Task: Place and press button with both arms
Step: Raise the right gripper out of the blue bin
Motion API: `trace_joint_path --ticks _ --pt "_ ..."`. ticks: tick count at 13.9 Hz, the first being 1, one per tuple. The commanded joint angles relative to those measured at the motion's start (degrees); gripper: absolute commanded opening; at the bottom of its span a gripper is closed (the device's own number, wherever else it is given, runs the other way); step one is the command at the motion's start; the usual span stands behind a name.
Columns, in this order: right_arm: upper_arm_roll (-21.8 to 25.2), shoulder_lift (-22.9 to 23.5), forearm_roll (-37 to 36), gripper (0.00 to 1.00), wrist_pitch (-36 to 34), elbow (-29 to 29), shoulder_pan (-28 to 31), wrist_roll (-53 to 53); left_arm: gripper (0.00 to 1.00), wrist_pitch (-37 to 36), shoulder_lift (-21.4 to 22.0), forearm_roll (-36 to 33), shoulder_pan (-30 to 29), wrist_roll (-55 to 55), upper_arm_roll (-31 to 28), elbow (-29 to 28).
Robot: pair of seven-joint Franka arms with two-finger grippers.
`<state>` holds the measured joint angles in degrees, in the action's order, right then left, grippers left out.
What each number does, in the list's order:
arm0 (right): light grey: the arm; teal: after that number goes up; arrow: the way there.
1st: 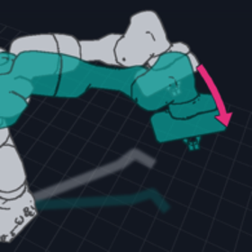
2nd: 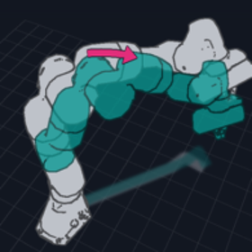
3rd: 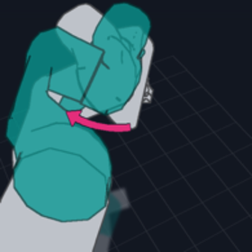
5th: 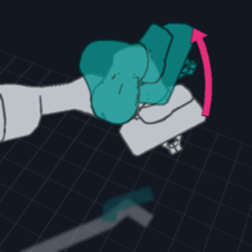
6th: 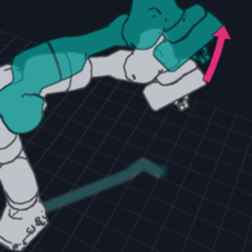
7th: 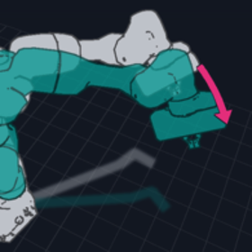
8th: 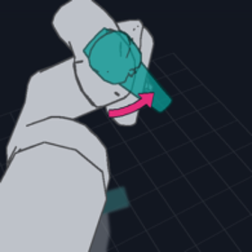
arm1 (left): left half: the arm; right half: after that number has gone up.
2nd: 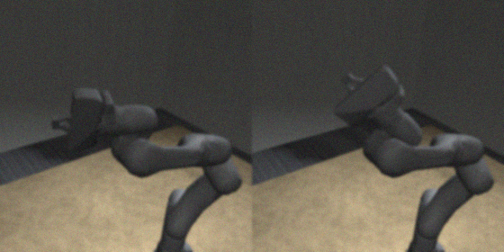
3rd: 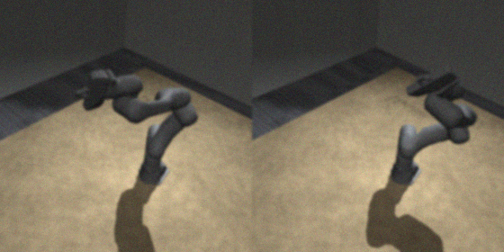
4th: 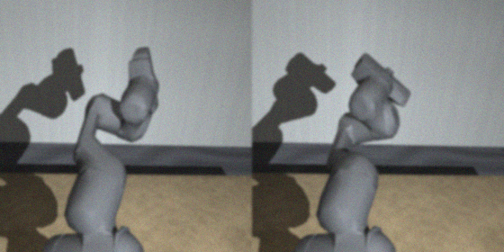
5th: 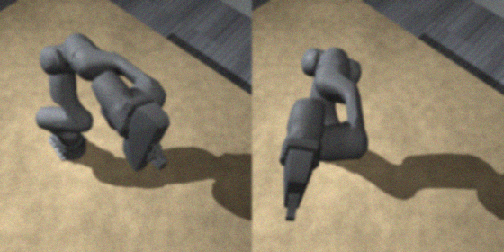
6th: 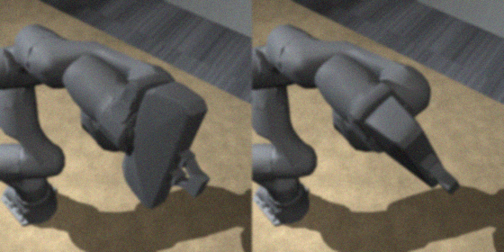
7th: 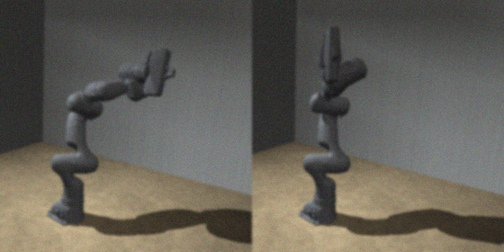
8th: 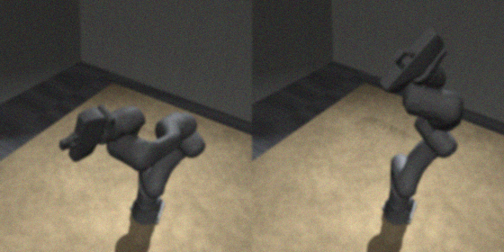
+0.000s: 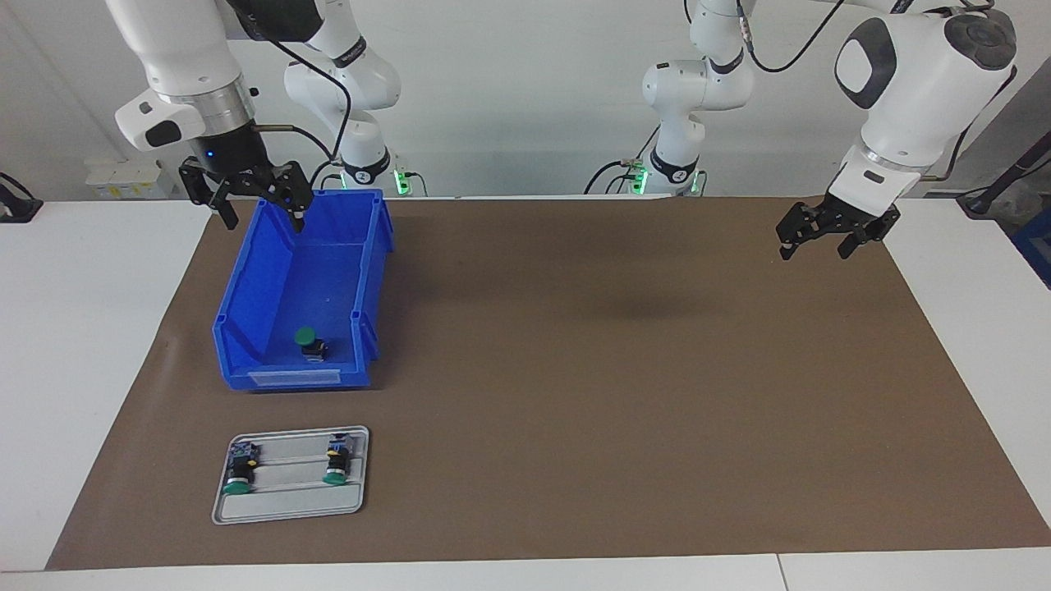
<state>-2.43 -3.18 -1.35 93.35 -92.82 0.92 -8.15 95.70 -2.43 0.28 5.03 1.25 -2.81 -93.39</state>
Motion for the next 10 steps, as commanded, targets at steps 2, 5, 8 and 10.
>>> trace_joint_path --ticks 2,5,8,10 --pt "1.81 -0.60 1.00 1.00 -3.70 0.18 -1.70 -0.19 1.00 0.89 1.64 0.60 -0.28 -0.02 0.09 -2.06" --pt "3.57 -0.60 1.00 1.00 -3.79 0.09 -2.67 0.15 1.00 0.89 1.64 0.60 -0.28 -0.02 0.09 -2.06" --pt "3.31 -0.34 0.91 1.00 -4.40 0.18 -2.94 0.33 1.00 0.89 1.64 0.60 -0.28 -0.02 0.09 -2.06" --pt "3.40 -0.52 1.00 1.00 -4.58 -0.43 -3.02 0.33 1.00 0.89 1.64 0.60 -0.37 -0.02 0.09 -2.06"
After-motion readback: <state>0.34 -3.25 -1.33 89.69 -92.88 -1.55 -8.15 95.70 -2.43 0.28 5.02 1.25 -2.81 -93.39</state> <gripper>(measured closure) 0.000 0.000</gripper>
